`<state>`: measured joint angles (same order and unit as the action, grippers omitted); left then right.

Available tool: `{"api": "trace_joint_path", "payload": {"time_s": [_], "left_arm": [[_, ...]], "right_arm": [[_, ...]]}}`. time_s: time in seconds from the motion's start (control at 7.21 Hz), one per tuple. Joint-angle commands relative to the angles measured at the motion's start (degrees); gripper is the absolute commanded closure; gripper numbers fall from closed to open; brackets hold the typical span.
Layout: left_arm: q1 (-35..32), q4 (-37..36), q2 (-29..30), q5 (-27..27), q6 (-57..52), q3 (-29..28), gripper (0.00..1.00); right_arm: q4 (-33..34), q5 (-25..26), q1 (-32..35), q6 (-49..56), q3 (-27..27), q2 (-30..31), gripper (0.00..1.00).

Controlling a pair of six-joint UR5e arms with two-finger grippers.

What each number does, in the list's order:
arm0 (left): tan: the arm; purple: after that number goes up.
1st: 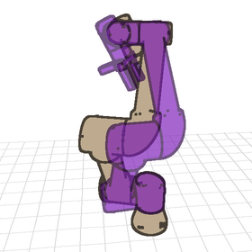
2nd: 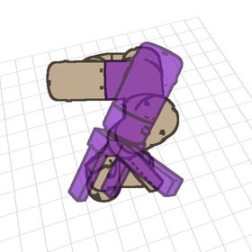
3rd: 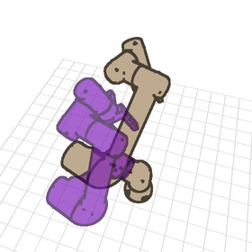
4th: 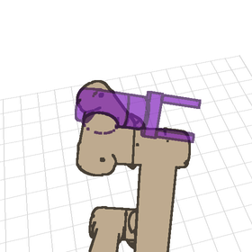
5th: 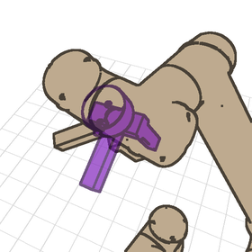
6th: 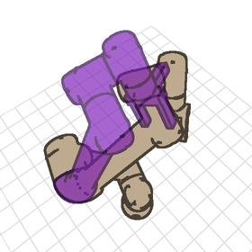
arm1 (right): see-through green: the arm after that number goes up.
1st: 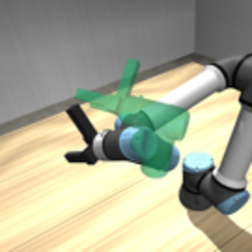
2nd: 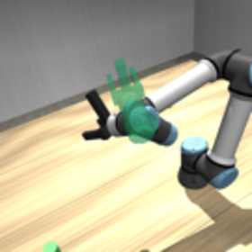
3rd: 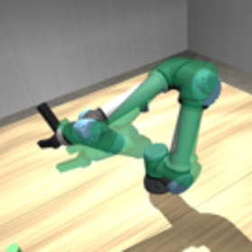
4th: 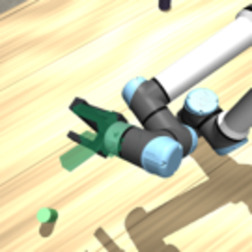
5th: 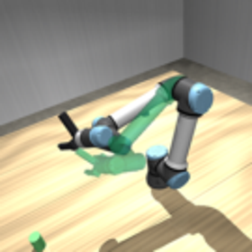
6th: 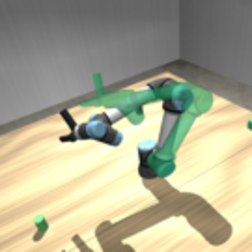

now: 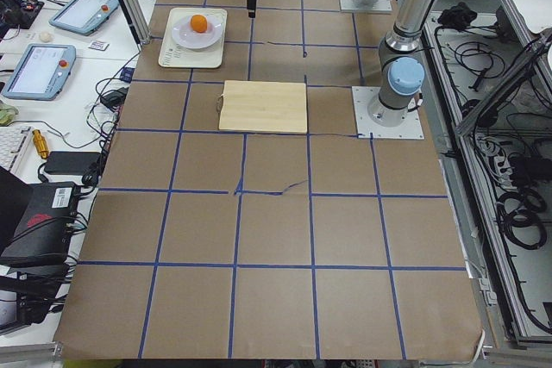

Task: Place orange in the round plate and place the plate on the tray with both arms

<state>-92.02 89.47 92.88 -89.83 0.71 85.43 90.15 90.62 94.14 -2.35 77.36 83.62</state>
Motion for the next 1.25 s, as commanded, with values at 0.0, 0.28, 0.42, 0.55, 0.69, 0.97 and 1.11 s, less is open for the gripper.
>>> {"api": "trace_joint_path", "payload": {"time_s": [0.0,0.28,0.42,0.55,0.69,0.97,1.11], "left_arm": [[0.0,0.0,-0.1,0.0,0.0,0.0,0.0],[0.0,0.0,-0.1,0.0,0.0,0.0,0.0],[0.0,0.0,-0.1,0.0,0.0,0.1,0.0],[0.0,0.0,-0.1,0.0,0.0,0.1,0.0],[0.0,0.0,-0.1,0.0,0.0,0.1,0.0],[0.0,0.0,-0.1,0.0,0.0,0.1,0.0],[0.0,0.0,-0.1,0.0,0.0,0.1,0.0]], "right_arm": [[-1.5,0.1,-1.4,2.3,0.2,1.8,0.0],[-0.2,0.0,-2.0,9.0,1.5,1.8,0.0],[-1.1,-0.1,-1.9,4.7,1.6,2.8,0.0],[-2.2,-0.7,-1.9,3.7,1.7,3.0,0.0],[-3.0,-0.9,-1.9,3.5,1.7,3.0,0.0],[-3.1,-0.7,-1.9,3.5,1.8,3.0,0.0],[-3.2,-0.4,-2.0,3.5,1.8,3.0,0.0]]}}
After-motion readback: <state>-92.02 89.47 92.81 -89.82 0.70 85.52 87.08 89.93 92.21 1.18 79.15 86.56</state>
